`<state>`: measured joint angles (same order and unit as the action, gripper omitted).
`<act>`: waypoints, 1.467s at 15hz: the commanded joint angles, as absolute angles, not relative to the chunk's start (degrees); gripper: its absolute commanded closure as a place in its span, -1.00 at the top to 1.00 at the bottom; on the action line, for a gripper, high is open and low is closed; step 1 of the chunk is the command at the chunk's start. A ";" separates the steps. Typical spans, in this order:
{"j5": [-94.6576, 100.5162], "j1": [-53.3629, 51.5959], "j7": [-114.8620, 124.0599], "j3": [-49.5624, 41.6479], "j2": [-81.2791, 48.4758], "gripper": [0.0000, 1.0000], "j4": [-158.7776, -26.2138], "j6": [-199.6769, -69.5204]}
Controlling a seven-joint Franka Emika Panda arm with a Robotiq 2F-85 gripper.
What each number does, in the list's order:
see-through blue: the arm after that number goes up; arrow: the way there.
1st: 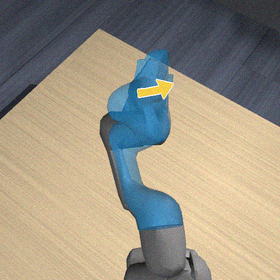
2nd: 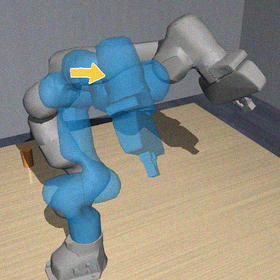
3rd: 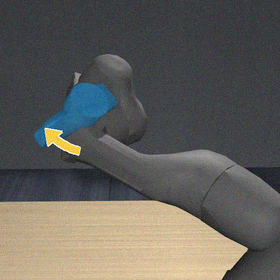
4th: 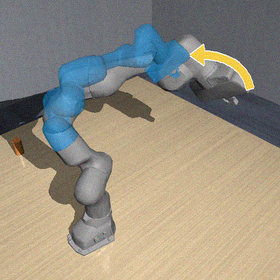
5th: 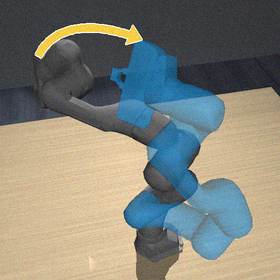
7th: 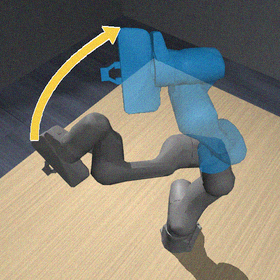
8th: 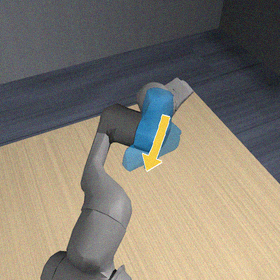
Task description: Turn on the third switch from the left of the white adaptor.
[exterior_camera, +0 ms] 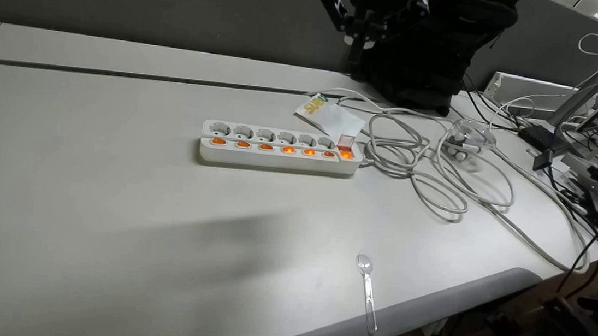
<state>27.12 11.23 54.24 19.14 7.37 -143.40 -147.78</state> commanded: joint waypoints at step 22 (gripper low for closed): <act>6.46 -10.99 42.96 1.23 -25.85 -1.00 -122.31 -148.79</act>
